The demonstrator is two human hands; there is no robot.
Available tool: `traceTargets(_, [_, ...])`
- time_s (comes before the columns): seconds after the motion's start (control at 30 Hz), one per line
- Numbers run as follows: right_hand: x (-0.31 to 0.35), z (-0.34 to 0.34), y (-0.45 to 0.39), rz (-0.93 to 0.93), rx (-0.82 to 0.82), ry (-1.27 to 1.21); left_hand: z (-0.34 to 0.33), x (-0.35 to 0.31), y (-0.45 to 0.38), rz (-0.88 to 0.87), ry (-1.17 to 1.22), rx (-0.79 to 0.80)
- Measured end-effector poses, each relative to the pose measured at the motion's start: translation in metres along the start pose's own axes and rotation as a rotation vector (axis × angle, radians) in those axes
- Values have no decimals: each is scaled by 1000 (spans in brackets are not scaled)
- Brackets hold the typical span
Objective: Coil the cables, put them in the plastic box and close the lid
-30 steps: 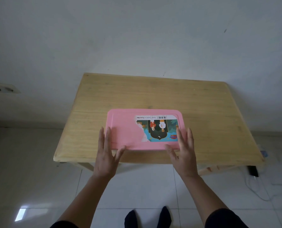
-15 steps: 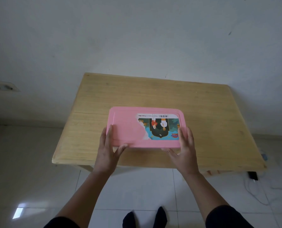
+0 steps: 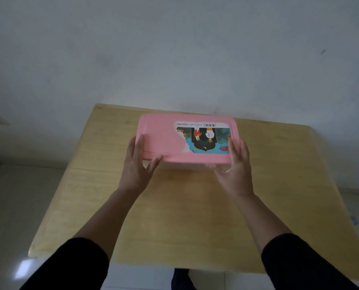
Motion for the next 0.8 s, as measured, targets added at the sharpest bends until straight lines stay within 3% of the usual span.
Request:
traceTargets(0.27, [-13,-23,-60,-7,9,10,-20,3,-65,17,-20,-5])
traceTargets(0.63, [-8,-25,-67,20,39,183,-28,4,-81,55,26,122])
traceTargets(0.8, [4,-7,-54,-38,65,287,-8,-5,-64,212,51,61])
Point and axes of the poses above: each hand's wrist, its own y-axis away from the middle knuckle, its own z-axis out of the back of the hand, x = y × z, the point moved 8 cm from there along -y, towards the middle knuckle
